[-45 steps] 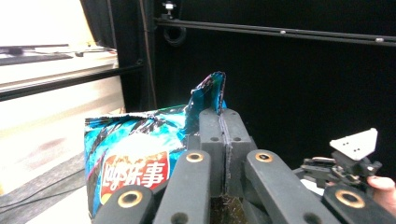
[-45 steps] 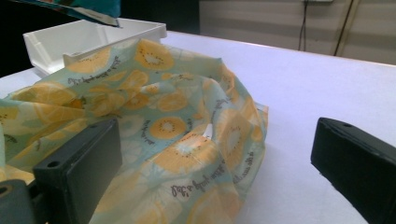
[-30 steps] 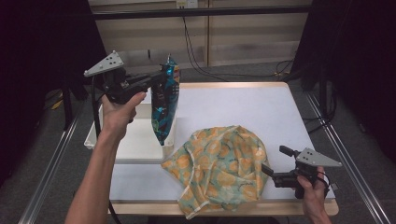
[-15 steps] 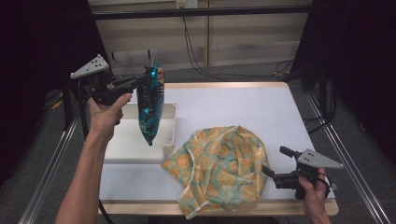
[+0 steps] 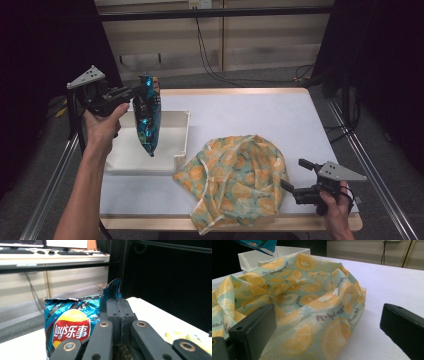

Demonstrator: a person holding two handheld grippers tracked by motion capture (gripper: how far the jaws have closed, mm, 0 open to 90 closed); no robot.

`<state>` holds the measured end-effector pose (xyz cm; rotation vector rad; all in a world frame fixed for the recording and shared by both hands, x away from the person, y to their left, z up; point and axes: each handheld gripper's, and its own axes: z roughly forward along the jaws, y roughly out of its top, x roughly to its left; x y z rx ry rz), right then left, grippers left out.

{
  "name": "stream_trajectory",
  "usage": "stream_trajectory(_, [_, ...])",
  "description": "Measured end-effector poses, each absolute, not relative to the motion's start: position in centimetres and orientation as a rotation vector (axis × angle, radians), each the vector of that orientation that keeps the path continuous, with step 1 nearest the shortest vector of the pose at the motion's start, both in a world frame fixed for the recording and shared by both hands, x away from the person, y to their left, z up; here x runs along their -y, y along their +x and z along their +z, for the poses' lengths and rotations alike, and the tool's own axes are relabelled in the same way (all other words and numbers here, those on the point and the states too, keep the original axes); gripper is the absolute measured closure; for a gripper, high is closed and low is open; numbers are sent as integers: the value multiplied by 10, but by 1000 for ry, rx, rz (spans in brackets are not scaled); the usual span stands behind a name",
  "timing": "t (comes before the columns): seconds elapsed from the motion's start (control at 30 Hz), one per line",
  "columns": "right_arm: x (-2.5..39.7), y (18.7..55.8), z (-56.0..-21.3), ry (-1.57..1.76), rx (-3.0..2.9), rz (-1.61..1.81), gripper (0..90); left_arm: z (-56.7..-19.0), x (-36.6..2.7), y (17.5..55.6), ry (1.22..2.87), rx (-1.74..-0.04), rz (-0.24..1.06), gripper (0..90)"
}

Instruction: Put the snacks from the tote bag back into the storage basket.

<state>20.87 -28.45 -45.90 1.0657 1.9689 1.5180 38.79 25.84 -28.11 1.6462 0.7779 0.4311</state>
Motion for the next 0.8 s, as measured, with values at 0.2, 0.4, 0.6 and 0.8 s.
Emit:
stream_trajectory(0.2, [282, 211, -458, 1044, -1973, 1522, 2, -294, -263, 391, 1655, -832, 455, 897])
stream_trajectory(0.4, [279, 213, -457, 1026, -1986, 1529, 3, -302, -269, 395, 1680, -864, 473, 898])
stream_trajectory(0.6, [277, 213, -457, 1029, -1990, 1526, 3, -307, -281, 402, 1654, -910, 487, 897])
stream_trajectory(0.8, [276, 214, -458, 1025, -2004, 1534, 2, -311, -287, 411, 1633, -936, 504, 897])
